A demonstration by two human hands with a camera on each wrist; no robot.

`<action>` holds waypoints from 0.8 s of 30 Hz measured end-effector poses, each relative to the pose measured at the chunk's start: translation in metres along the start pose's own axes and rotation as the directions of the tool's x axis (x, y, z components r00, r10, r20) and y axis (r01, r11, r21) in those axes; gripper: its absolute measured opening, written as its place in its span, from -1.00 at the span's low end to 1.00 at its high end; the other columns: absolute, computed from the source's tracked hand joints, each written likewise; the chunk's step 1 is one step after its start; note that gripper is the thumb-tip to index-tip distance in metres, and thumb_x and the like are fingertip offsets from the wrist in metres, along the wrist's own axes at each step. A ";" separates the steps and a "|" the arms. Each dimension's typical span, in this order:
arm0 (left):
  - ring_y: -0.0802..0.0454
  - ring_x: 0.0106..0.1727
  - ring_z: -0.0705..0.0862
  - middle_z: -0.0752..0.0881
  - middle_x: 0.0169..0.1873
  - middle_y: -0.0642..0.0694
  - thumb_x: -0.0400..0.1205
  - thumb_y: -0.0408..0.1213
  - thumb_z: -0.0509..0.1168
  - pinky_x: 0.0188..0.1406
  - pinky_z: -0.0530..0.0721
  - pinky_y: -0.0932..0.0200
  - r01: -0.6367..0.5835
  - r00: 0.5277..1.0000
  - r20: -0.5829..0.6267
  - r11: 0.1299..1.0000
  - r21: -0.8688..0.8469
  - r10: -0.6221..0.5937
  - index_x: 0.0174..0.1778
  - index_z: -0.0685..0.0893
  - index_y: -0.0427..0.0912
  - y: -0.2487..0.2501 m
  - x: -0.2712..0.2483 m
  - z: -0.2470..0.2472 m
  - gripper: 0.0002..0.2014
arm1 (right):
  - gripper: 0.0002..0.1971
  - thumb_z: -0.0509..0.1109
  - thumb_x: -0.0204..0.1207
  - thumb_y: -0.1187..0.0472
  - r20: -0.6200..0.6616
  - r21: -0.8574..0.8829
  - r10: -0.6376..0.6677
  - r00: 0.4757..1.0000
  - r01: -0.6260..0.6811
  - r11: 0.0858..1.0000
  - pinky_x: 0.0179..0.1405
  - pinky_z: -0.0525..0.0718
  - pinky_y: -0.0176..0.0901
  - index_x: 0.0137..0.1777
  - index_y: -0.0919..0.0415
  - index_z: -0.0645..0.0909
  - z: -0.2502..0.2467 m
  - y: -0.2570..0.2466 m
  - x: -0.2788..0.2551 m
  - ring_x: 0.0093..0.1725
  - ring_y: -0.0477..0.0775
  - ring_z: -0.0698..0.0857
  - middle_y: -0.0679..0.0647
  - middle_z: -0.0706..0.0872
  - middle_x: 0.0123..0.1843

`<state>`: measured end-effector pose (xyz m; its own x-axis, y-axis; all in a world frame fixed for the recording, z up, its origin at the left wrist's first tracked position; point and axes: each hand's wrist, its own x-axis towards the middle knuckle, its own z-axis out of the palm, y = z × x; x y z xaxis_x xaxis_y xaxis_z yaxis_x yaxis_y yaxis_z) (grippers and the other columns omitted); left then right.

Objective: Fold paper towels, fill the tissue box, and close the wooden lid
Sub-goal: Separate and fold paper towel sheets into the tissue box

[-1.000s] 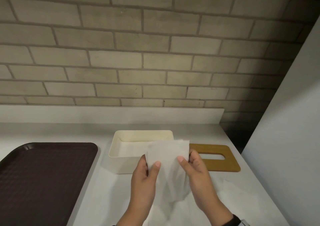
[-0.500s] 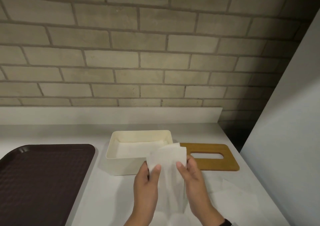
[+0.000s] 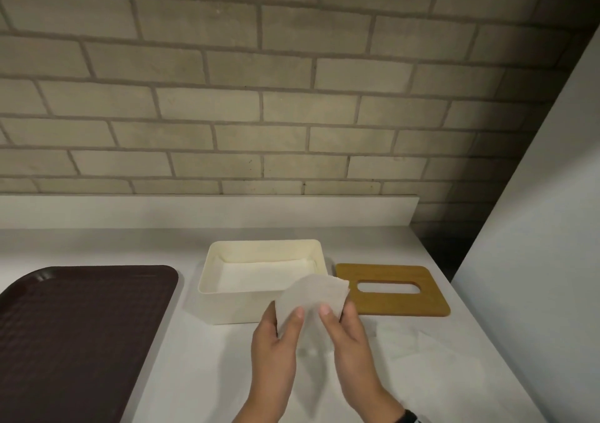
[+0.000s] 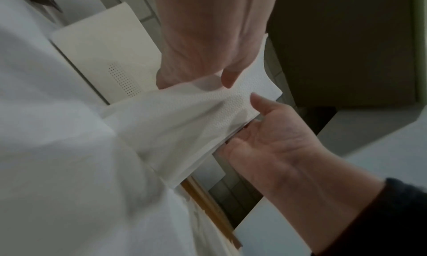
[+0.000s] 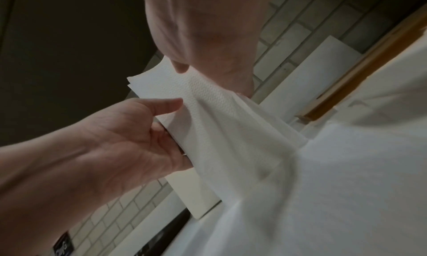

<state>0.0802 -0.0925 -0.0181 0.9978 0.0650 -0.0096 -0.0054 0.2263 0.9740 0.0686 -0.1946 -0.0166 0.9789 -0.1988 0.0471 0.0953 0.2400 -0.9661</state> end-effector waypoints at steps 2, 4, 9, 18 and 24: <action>0.08 0.00 0.80 0.84 -0.05 0.01 0.61 -0.32 0.35 -0.06 0.72 0.18 -0.025 1.000 0.019 0.999 -0.020 0.025 0.09 0.72 -0.05 0.008 0.001 0.002 -0.83 | -0.85 0.29 0.63 0.19 -0.005 -0.027 -0.041 0.999 0.041 0.999 0.11 0.69 -0.02 0.15 0.10 0.60 0.002 -0.003 0.004 0.14 0.12 0.73 0.10 0.77 0.07; 0.06 -0.03 0.79 0.83 -0.08 -0.02 0.58 -0.32 0.39 -0.11 0.72 0.22 -0.067 0.997 0.038 0.997 -0.023 0.068 0.02 0.72 -0.10 0.015 0.004 0.002 -0.87 | -0.87 0.23 0.66 0.24 -0.020 -0.017 -0.070 0.997 0.070 0.997 0.08 0.69 -0.02 0.06 0.18 0.62 0.003 -0.007 0.007 0.06 0.12 0.73 0.17 0.76 0.02; 0.08 0.04 0.78 0.84 -0.06 0.04 0.57 -0.31 0.40 0.05 0.70 0.13 -0.062 0.998 -0.031 0.998 0.015 0.062 0.05 0.74 -0.11 0.009 0.006 -0.007 -0.85 | -0.85 0.25 0.62 0.22 -0.011 0.047 0.039 0.999 -0.038 0.998 0.12 0.68 -0.01 0.06 0.17 0.64 -0.006 -0.005 0.007 0.09 0.13 0.75 0.18 0.77 0.07; 0.01 0.01 0.81 0.84 -0.02 -0.02 0.68 -0.25 0.26 -0.06 0.68 0.12 0.024 0.996 -0.081 0.985 -0.172 -0.038 0.11 0.72 -0.11 0.027 0.022 -0.024 -0.83 | -0.78 0.32 0.54 0.45 0.069 -0.247 0.102 0.992 -0.083 0.966 -0.18 0.71 -0.32 -0.07 0.20 0.77 -0.038 -0.022 0.013 -0.17 -0.06 0.80 0.06 0.86 -0.14; 0.10 -0.01 0.81 0.84 -0.02 0.05 0.69 -0.21 0.21 -0.13 0.67 0.22 0.022 1.000 -0.009 0.984 -0.175 -0.024 0.13 0.69 -0.03 0.032 0.017 -0.018 -0.82 | -0.76 0.23 0.64 0.11 0.078 -0.240 0.103 0.992 -0.082 0.967 0.10 0.70 -0.21 0.07 0.00 0.74 -0.029 -0.020 0.008 0.07 -0.11 0.77 -0.09 0.83 0.01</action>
<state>0.0961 -0.0671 0.0091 0.9970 0.0685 -0.0350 0.0052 0.3940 0.9191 0.0691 -0.2289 -0.0047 0.9946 -0.0983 -0.0331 -0.0313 0.0203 -0.9993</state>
